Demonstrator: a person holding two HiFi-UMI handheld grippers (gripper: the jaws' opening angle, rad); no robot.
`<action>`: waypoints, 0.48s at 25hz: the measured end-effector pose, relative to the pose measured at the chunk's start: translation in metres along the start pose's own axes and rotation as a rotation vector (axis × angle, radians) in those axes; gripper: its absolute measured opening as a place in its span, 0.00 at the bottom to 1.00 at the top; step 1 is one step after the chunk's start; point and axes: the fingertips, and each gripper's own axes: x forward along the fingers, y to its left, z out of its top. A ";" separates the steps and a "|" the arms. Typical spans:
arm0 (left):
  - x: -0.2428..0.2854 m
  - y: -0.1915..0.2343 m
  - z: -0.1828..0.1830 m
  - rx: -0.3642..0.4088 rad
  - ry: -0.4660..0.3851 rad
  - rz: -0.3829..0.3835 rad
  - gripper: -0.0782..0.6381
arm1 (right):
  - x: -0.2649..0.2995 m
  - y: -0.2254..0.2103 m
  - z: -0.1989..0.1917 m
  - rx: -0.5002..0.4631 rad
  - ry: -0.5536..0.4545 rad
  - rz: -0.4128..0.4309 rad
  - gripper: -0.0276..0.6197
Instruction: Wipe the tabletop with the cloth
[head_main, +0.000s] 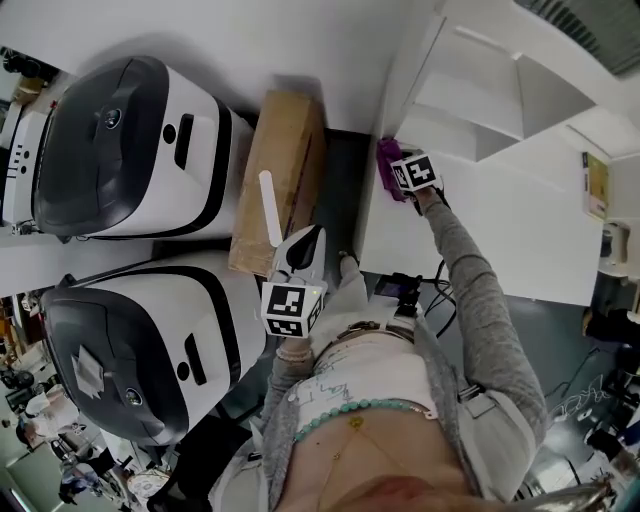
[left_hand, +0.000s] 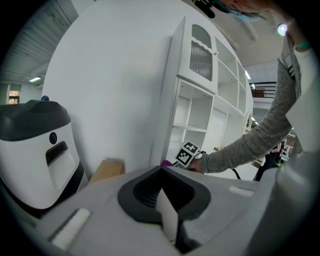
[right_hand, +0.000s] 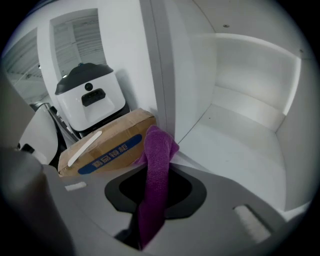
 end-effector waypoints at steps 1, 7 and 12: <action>0.001 -0.002 0.000 0.002 0.001 -0.004 0.11 | -0.001 0.000 -0.001 -0.036 0.006 -0.003 0.19; 0.002 -0.018 -0.002 0.024 0.011 -0.037 0.11 | -0.007 -0.003 -0.005 -0.120 -0.013 -0.058 0.19; 0.001 -0.026 -0.003 0.033 0.014 -0.050 0.11 | -0.009 -0.008 -0.008 -0.031 -0.031 -0.057 0.19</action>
